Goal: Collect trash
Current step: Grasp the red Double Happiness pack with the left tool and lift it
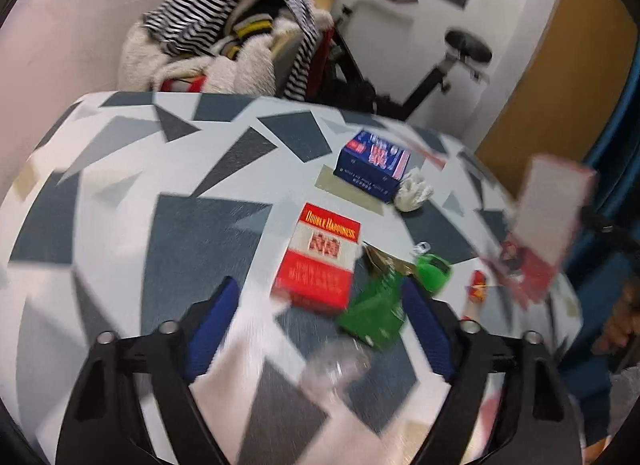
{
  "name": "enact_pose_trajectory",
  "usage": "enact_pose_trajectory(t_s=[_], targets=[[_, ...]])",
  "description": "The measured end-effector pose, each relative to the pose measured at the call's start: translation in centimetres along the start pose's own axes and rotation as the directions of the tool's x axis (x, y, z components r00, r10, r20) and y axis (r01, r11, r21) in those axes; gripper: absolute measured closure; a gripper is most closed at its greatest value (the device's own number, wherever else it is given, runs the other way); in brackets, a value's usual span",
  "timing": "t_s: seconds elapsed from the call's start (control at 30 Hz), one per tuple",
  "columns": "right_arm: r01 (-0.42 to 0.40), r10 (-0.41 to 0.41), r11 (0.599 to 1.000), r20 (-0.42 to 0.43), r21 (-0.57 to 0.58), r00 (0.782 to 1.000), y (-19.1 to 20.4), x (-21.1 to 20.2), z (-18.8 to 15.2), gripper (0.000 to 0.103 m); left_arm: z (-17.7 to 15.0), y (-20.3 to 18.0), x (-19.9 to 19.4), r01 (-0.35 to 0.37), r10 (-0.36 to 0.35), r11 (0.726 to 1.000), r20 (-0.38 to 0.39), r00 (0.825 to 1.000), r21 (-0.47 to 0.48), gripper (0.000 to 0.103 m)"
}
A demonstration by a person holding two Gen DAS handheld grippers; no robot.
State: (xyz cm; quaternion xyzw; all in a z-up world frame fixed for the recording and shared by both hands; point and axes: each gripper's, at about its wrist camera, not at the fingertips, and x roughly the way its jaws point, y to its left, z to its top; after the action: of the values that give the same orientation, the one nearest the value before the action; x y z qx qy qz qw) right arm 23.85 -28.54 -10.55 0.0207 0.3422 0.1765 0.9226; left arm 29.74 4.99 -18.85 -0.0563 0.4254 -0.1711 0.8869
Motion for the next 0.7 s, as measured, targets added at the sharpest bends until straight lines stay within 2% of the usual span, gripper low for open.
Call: enact_pose_trajectory(t_s=[0.03,0.13,0.37,0.53,0.7], targets=[[0.002,-0.002,1.000,0.004,0.005,1.000,-0.2,-0.1,0.0,0.095,0.5,-0.1,1.1,-0.003,0.003,1.000,-0.028,1.000,0.015,0.039],[0.006,-0.006,1.000,0.014,0.017,1.000,-0.5,-0.4,0.0,0.095,2.1,-0.5,4.1,-0.003,0.007,0.999,-0.086,0.996,0.041,0.040],[-0.001,0.000,0.999,0.022,0.040,1.000,-1.0,-0.8,-0.5,0.095,3.9,-2.2,7.5,-0.039,0.054,0.993,-0.130,0.990,0.116,0.040],[-0.004,0.004,0.999,0.015,0.050,1.000,-1.0,-0.6,-0.8,0.095,3.9,-2.4,9.7,-0.071,0.093,0.989,-0.174,0.980,0.127,0.042],[-0.010,0.009,0.999,0.008,0.039,1.000,-0.2,-0.7,-1.1,0.095,3.9,-2.4,9.1,-0.071,0.092,0.989,-0.159,0.983,0.131,0.045]])
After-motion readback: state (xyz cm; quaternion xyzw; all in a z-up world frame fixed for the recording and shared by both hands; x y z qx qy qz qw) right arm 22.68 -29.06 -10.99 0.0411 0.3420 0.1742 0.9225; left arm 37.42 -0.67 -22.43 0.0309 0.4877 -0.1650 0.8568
